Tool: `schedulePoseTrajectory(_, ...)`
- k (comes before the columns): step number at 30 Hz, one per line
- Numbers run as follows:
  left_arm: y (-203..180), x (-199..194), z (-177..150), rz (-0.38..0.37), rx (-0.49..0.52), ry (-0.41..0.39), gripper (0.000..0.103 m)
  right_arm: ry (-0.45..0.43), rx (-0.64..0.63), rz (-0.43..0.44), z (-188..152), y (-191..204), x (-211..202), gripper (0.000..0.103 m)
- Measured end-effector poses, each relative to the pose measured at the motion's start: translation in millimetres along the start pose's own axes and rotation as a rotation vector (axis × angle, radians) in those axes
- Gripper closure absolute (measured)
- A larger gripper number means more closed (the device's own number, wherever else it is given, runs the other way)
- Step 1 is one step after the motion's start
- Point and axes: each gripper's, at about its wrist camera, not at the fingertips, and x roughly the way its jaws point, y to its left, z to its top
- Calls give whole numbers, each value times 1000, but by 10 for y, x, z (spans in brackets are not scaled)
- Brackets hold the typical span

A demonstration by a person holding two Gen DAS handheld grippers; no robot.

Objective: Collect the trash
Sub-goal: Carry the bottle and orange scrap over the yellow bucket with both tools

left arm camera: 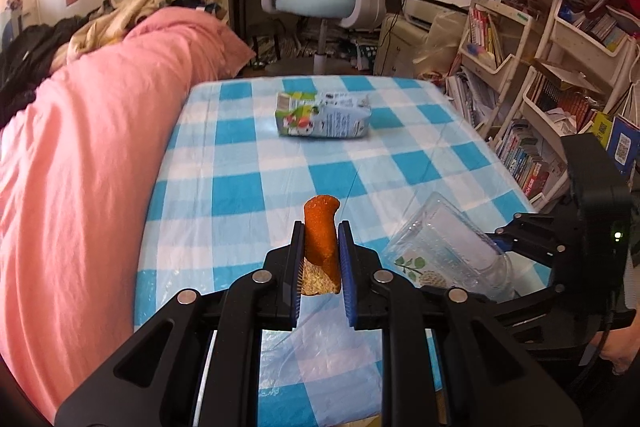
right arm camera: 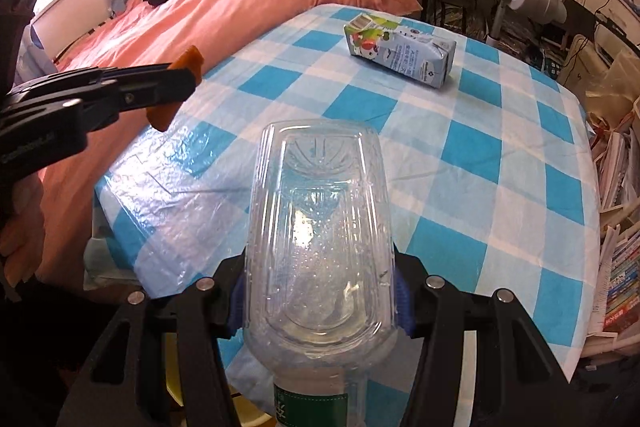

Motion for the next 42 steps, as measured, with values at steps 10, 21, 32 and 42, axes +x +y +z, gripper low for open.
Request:
schedulePoseTrajectory(10,19,-92,85,2,-21,-26,87,-105,162,193,93,-202,-169,48)
schedulePoseTrajectory(21,346,-395,71,-2,-130,-89,87,-191,281,514,38,-36,-206,48)
schedulePoseTrajectory(32,564,-741,-581,43,-221,-48,87,-70,236,626,-397,516,-56,48)
schedulePoseTrajectory(42,428,-979,-1120,48,-225,5,87,66,72,561,-658,956,48,48)
